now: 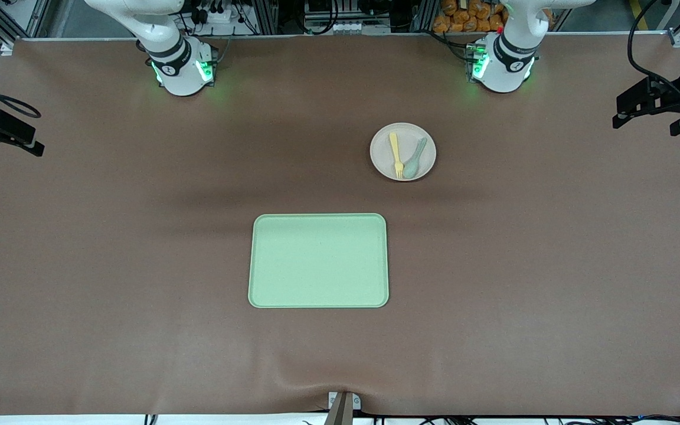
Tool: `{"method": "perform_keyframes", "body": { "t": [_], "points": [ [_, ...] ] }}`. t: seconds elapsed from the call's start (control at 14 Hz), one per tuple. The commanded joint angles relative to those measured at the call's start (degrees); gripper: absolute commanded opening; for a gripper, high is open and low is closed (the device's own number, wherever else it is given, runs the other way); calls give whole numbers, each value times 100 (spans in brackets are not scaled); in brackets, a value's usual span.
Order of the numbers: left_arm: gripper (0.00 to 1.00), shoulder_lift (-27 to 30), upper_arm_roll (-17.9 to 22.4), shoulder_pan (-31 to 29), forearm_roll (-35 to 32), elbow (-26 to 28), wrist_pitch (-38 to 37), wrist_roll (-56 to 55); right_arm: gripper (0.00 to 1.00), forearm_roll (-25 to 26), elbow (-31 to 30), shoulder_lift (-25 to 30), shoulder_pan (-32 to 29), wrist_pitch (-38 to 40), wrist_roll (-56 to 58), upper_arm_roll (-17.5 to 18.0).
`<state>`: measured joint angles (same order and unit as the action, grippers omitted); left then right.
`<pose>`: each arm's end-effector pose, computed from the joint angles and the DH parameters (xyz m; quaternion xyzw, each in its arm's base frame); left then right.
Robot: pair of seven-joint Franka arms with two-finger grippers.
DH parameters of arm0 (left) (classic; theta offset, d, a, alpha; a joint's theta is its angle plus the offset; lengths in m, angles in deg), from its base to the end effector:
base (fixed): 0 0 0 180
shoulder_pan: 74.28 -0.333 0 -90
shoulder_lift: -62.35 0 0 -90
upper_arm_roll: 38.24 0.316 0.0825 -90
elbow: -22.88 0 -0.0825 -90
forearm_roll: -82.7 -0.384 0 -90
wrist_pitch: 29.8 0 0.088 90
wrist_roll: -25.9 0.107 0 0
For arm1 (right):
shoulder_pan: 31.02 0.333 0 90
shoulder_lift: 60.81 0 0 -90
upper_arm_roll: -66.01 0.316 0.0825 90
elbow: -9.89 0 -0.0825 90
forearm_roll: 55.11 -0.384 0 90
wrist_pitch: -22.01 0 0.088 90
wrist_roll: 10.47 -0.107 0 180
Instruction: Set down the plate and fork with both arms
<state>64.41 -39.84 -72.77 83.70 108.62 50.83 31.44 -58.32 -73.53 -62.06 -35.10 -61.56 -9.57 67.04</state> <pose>0.5250 -0.0309 0.6645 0.9967 -0.0765 -0.0264 0.0087 0.5495 -0.0229 0.6565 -0.9994 0.0159 0.0086 0.0284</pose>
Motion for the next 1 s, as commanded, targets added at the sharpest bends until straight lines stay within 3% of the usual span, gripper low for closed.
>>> {"method": "perform_keyframes", "body": {
  "t": [0.0, 0.93],
  "points": [
    [100, 40, -15, 8, 23, 22, 14, -62, 100, -83, 19, 11, -110, 69, 77, 56],
    [100, -38, -15, -1, 14, -4, 85, 17, 100, -83, 19, 11, -137, 95, 86, 56]
  ]
}}
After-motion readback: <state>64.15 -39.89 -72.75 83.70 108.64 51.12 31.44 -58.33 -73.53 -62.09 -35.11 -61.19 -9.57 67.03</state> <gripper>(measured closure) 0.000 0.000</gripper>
